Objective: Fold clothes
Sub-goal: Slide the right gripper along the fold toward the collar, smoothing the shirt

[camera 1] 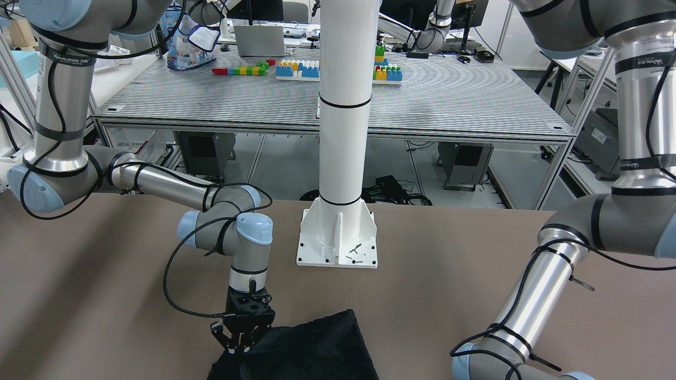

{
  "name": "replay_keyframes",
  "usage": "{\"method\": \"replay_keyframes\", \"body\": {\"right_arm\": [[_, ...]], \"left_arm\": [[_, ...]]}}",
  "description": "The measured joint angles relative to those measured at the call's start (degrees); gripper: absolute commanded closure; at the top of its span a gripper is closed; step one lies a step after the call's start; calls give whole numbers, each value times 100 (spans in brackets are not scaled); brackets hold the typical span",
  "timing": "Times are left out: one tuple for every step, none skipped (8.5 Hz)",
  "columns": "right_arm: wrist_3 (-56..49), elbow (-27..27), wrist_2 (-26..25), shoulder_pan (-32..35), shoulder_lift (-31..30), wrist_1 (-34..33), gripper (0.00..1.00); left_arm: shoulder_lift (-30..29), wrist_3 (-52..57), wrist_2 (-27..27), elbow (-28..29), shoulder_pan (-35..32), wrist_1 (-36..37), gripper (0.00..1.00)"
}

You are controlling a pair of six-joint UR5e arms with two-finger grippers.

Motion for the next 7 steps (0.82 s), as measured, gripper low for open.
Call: {"method": "replay_keyframes", "body": {"right_arm": [[-8,-9,5,62,-19,125,6],[-27,-42,2,136,35,176,6],[-34,-217,-3,235,246,197,6],[-33,-605,-8,319,614,206,6],[-32,-1054,-13,393,997,216,5],[-42,-1387,-18,477,1245,224,6],[-57,-1581,-17,553,1344,254,6]], "left_arm": [[0,0,0,0,0,0,0],[0,0,-2,0,-1,0,0],[3,0,-2,-3,-1,0,0],[12,-1,1,-6,-1,0,0],[27,-4,3,-8,-1,-4,0],[43,-7,5,-13,-2,-7,0],[62,-8,8,-19,-6,-8,0]]}}
